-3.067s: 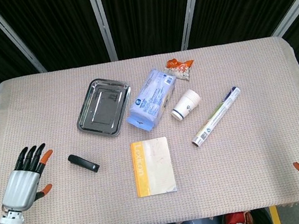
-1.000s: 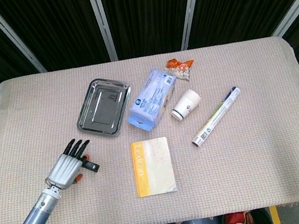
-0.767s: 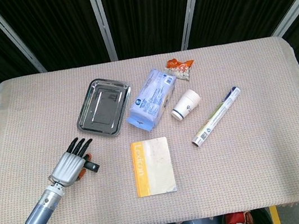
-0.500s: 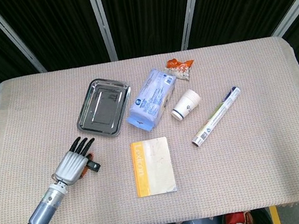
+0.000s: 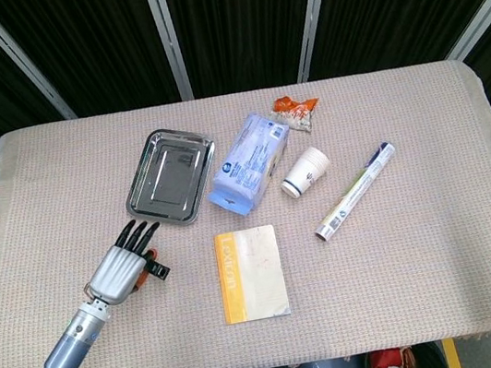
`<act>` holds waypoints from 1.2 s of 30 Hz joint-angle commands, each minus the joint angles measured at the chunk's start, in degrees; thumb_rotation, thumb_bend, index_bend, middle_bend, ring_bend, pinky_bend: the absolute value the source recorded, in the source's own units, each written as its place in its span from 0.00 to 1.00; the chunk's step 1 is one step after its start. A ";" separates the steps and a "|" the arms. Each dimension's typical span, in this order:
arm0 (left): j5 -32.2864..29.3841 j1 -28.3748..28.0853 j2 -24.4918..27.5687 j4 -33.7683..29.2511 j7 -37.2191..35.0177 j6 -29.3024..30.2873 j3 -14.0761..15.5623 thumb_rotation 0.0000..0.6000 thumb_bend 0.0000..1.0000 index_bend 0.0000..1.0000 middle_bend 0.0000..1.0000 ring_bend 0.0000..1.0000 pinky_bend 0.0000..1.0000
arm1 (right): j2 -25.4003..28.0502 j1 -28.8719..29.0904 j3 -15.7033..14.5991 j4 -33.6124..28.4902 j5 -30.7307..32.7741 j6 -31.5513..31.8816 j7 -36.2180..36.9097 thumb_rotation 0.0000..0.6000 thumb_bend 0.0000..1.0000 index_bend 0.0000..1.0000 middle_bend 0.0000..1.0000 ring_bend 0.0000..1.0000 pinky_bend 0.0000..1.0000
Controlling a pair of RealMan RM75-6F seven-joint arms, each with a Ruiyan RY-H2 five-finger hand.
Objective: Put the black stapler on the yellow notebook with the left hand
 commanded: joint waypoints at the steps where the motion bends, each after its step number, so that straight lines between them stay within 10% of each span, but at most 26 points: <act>1: 1.05 -0.76 1.46 -2.80 -0.31 0.91 -0.66 1.00 0.53 0.74 0.00 0.00 0.00 | 0.19 -0.07 -0.12 -0.10 -0.29 0.13 0.35 1.00 0.05 0.00 0.00 0.00 0.00; 24: -3.93 -18.23 -3.99 -15.56 11.17 -13.58 -12.46 1.00 0.53 0.76 0.00 0.00 0.00 | 2.87 -1.15 0.05 0.05 -1.73 2.43 6.84 1.00 0.05 0.00 0.00 0.00 0.00; 36: -6.64 -20.23 -4.03 -18.56 16.86 -15.65 -10.99 1.00 0.54 0.76 0.00 0.00 0.00 | 3.47 -1.93 0.51 1.54 -1.04 3.44 8.80 1.00 0.06 0.00 0.00 0.00 0.00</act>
